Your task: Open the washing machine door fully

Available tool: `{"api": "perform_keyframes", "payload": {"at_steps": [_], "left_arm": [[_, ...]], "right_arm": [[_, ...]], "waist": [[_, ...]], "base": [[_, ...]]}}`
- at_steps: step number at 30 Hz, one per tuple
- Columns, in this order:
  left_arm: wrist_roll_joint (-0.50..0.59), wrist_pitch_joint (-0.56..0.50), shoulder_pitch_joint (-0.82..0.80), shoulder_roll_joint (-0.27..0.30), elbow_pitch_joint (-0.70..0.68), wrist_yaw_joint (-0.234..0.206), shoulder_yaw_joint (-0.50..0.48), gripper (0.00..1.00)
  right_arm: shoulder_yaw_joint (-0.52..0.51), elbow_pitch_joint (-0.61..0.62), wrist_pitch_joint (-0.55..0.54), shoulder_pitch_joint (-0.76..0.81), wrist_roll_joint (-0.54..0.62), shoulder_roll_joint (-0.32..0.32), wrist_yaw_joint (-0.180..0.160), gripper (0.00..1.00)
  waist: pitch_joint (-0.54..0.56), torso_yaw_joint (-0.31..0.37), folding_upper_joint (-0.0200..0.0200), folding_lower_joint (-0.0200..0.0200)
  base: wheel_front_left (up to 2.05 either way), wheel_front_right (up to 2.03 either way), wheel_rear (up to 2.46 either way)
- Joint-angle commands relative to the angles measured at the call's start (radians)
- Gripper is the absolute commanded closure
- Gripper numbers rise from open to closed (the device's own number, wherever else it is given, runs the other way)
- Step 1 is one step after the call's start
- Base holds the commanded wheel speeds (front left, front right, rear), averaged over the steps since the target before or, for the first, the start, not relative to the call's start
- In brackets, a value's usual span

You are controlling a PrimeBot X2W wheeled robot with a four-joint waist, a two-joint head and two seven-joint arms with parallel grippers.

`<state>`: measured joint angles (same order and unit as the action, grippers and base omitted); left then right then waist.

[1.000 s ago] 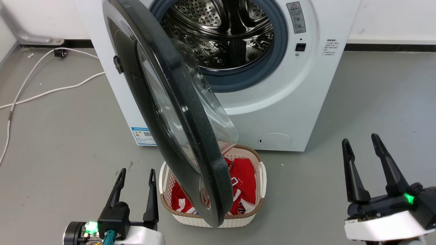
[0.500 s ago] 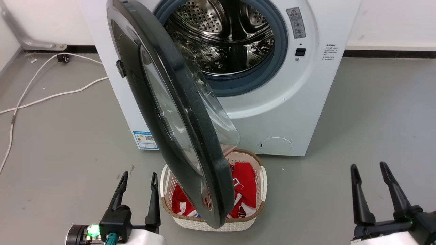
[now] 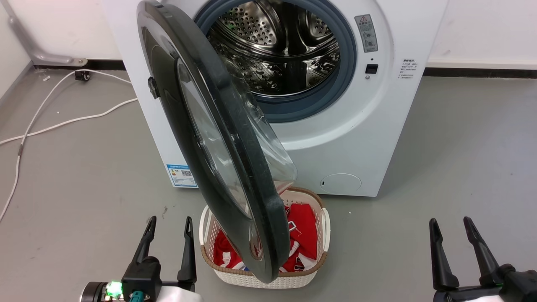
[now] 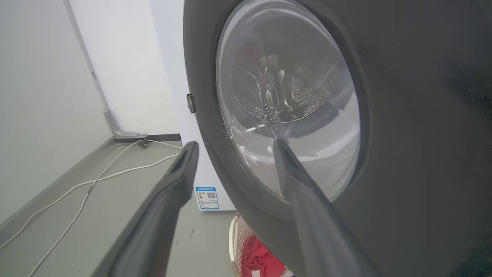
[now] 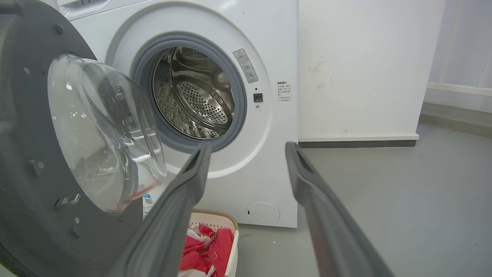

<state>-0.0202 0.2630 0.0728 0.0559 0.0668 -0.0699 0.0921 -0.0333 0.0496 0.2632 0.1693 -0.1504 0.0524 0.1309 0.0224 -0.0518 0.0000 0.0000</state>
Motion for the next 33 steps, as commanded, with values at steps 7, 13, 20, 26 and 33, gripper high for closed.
{"api": "perform_keyframes", "payload": {"at_steps": [7,13,20,26,33], "left_arm": [[0.003,0.003,0.011,-0.001,-0.003,-0.004,-0.009,0.00],[0.006,0.003,0.004,-0.001,-0.015,-0.010,-0.016,1.00],[0.001,0.003,-0.032,0.003,-0.086,-0.025,-0.055,1.00],[0.026,0.003,-0.089,0.020,-0.207,-0.024,-0.056,1.00],[0.054,0.003,-0.160,0.020,-0.343,-0.004,0.027,1.00]], "right_arm": [[0.001,-0.016,0.002,0.010,-0.009,-0.004,0.000,0.00],[0.006,-0.022,0.002,0.006,-0.009,-0.004,0.000,0.00],[0.009,-0.021,0.002,0.004,-0.014,-0.004,0.000,0.00],[0.011,-0.016,0.002,0.001,-0.016,-0.004,0.000,0.00],[0.021,-0.018,0.002,-0.005,-0.015,-0.004,0.000,0.00]], "waist": [[0.003,0.000,0.0000,0.0000],[0.003,-0.002,0.0000,0.0000],[0.002,-0.006,0.0000,0.0000],[-0.002,-0.008,0.0000,0.0000],[-0.006,-0.008,0.0000,0.0000]], "base": [[0.00,0.00,0.00],[0.00,0.00,0.00],[0.00,0.00,0.00],[0.00,0.00,0.00],[0.00,0.00,0.00]]}}
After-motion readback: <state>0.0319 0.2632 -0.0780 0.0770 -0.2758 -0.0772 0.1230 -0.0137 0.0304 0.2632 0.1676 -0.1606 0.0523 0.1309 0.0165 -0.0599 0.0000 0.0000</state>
